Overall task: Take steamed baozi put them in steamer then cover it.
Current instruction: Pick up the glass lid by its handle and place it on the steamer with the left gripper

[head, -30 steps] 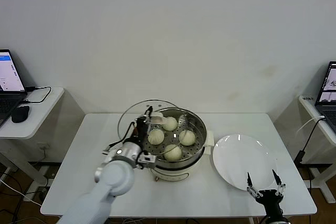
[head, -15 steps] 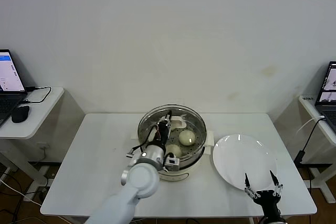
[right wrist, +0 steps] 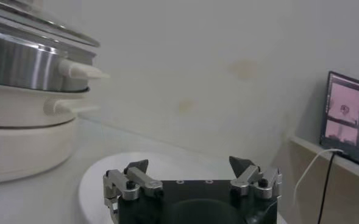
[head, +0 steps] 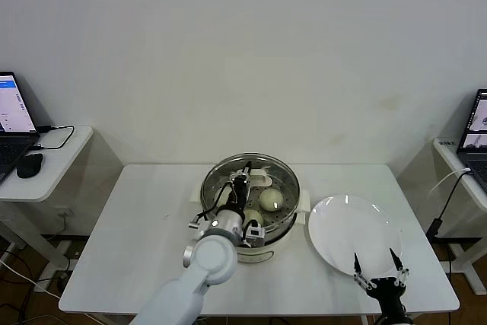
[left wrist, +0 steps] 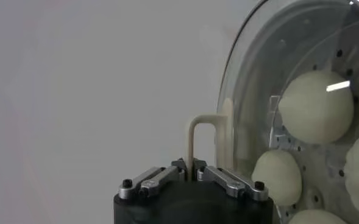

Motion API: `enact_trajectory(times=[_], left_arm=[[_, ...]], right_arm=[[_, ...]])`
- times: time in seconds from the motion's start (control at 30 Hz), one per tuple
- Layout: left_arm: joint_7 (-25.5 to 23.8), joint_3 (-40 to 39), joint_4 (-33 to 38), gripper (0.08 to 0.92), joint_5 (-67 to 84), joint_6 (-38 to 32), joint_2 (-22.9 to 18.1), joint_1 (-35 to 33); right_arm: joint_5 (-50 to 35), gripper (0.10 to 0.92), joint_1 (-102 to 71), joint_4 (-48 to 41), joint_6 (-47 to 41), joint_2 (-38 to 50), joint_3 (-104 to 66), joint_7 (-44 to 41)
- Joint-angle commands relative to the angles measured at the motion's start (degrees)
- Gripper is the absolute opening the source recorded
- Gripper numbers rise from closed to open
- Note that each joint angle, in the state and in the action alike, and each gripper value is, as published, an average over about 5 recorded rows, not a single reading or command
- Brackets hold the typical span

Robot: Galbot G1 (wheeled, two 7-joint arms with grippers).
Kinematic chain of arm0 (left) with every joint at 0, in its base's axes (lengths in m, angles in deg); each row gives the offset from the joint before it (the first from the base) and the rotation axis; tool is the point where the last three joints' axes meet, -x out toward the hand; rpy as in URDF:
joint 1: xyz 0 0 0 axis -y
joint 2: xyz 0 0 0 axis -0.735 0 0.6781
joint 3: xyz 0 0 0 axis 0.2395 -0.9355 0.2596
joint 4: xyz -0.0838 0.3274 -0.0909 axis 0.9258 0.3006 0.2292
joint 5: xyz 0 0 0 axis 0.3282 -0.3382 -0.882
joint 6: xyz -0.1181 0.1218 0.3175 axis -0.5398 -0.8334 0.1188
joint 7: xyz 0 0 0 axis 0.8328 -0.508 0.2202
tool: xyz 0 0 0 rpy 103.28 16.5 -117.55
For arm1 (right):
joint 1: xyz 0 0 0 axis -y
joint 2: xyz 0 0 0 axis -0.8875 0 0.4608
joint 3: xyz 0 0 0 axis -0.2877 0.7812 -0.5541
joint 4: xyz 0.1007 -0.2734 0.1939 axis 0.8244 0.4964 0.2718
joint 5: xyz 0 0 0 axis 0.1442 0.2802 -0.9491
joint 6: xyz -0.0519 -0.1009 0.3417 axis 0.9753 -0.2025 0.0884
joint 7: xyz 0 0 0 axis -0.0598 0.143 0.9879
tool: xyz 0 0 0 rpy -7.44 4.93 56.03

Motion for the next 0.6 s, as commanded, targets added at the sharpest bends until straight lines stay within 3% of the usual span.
enact_trajectory(times=[0.03, 0.6], left_arm=[[0.05, 0.15, -0.92, 0.139, -0.53, 0.11, -0.90, -0.25], [1.18, 0.90, -2.29, 0.139, -1.05, -0.77, -1.19, -0.66]], right_arm=[[0.08, 0.823, 0.02, -0.04, 0.05, 0.01, 0.18, 0.01], [0.12, 0.823, -0.19, -0.32, 0.25, 0.19, 0.39, -0.04]])
